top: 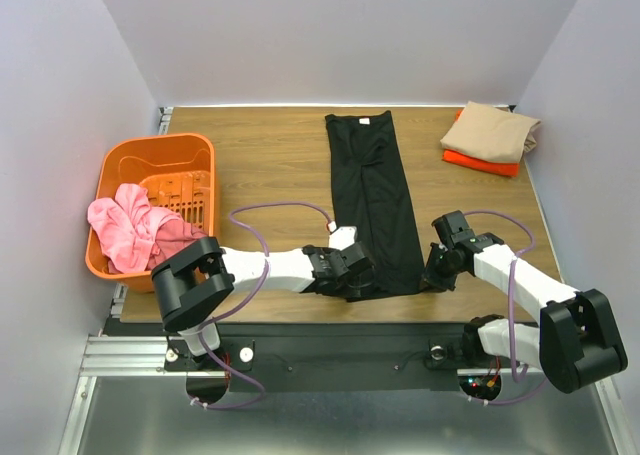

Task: Fold and stack the t-shirts
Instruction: Fold the tshirt

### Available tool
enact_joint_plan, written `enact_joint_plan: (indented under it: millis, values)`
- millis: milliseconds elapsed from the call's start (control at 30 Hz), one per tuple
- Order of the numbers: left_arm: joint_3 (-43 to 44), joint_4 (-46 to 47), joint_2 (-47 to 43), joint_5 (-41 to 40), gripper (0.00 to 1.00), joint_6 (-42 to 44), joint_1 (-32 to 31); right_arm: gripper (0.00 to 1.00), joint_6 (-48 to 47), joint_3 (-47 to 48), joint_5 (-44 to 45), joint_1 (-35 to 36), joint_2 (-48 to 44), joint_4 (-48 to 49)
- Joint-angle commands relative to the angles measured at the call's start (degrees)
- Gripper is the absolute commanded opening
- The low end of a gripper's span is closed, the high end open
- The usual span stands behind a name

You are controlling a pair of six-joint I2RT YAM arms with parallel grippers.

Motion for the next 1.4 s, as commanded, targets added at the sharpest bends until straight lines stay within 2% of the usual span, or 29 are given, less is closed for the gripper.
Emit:
enact_joint_plan:
  millis: [0,167,200,433,733,1067,1367]
  values:
    - [0.08,-0.73,0.76,0.01,0.46,0.31,0.18,0.19,-0.38,-0.07,0.16,0.61,-0.25,1.63]
    - [-0.63,0.76,1.19,1.77,0.32,0.83,0.18,0.15,-0.65,-0.07,-0.45,0.7,0.36,2.24]
    - [-0.89,1.29,1.19,1.94,0.25,0.92,0.18,0.13,-0.73,0.02,-0.63,0.7,0.45,2.33]
    - [-1.33,2.78,1.02,2.91,0.0,2.41,0.62,0.0,-1.61,1.6,-1.33,0.7,0.89,3.21]
    - [1.65,-0.64,-3.46,5.02,0.0,5.14,3.69,0.0,-2.31,7.49,-3.09,0.7,2.02,1.98]
    - [5.78,-0.82,-6.36,10.29,0.0,11.02,13.62,0.0,-3.55,18.91,-0.2,0.7,8.62,0.66]
    - [16.33,-4.68,0.4,13.9,0.0,18.76,19.95,0.0,-5.92,32.79,3.67,0.7,21.27,0.66]
